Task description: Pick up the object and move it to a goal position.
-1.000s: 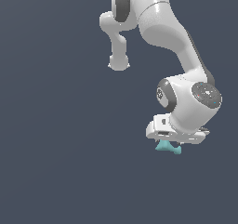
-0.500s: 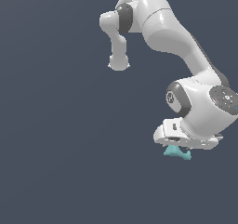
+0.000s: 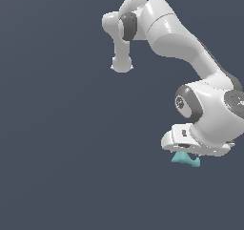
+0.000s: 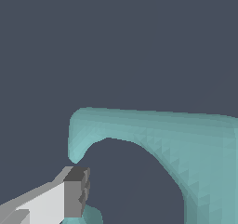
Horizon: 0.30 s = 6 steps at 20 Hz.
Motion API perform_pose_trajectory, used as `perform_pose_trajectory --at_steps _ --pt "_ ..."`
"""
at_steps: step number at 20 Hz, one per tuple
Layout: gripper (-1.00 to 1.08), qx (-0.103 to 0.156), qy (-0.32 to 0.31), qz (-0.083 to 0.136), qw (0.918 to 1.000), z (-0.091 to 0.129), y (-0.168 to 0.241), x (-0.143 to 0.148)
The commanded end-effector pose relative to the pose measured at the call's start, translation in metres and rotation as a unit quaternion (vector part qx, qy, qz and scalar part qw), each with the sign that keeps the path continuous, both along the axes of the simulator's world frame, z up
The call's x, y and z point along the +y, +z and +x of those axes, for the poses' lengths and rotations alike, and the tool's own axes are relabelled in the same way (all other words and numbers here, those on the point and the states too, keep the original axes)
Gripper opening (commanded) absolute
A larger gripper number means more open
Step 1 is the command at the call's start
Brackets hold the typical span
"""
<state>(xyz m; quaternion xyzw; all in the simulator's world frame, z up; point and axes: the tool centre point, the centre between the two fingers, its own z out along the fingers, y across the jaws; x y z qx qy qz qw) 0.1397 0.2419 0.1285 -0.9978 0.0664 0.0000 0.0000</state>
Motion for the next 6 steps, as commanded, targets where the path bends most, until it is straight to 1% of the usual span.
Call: perform_pose_trajectory --at_steps 1,6 --pt "-1.00 0.000 0.000 0.000 1.0000 0.0014 0.0006 0.0011" --pt "-1.00 0.000 0.000 0.000 1.0000 0.0023 0.0009 0.0018"
